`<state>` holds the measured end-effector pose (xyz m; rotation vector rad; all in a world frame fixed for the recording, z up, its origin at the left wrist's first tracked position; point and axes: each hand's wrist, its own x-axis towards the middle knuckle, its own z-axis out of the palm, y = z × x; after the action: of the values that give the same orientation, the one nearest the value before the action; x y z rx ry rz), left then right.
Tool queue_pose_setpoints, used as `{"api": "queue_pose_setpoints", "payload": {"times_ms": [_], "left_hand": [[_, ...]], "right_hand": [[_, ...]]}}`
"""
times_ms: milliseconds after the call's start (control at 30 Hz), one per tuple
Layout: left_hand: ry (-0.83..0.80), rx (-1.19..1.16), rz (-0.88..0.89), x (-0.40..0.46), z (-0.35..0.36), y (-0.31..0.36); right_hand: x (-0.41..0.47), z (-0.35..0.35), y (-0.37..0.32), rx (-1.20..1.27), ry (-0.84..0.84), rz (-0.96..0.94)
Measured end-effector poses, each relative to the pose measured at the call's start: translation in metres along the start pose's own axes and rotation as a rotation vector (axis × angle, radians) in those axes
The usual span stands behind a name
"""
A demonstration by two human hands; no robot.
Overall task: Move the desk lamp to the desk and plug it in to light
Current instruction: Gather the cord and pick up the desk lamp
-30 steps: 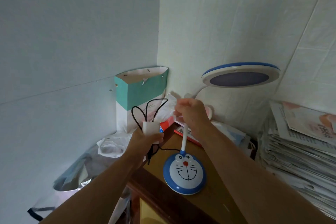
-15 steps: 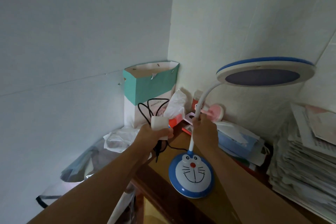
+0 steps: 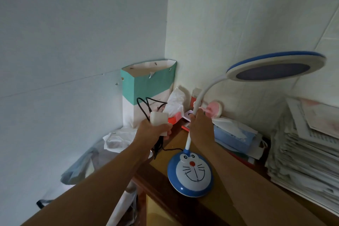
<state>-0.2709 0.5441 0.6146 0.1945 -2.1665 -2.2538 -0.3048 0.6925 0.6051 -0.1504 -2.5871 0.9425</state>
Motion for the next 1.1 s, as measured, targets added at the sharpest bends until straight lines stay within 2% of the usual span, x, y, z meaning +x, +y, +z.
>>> {"api": "queue_pose_setpoints", "payload": {"times_ms": [333,667,1100], "left_hand": [[-0.156,-0.002,0.043,-0.023,-0.024,0.012],[-0.387,0.07,0.081,-0.098,-0.035,0.02],[-0.736,0.054,0.061,-0.197,0.019,0.032]], "right_hand": [[-0.049,-0.026,-0.027,0.01,0.122,0.044],[-0.145,-0.078,-0.044,-0.095,0.271,0.171],[-0.265,-0.181,-0.041,-0.284,0.444,0.414]]}}
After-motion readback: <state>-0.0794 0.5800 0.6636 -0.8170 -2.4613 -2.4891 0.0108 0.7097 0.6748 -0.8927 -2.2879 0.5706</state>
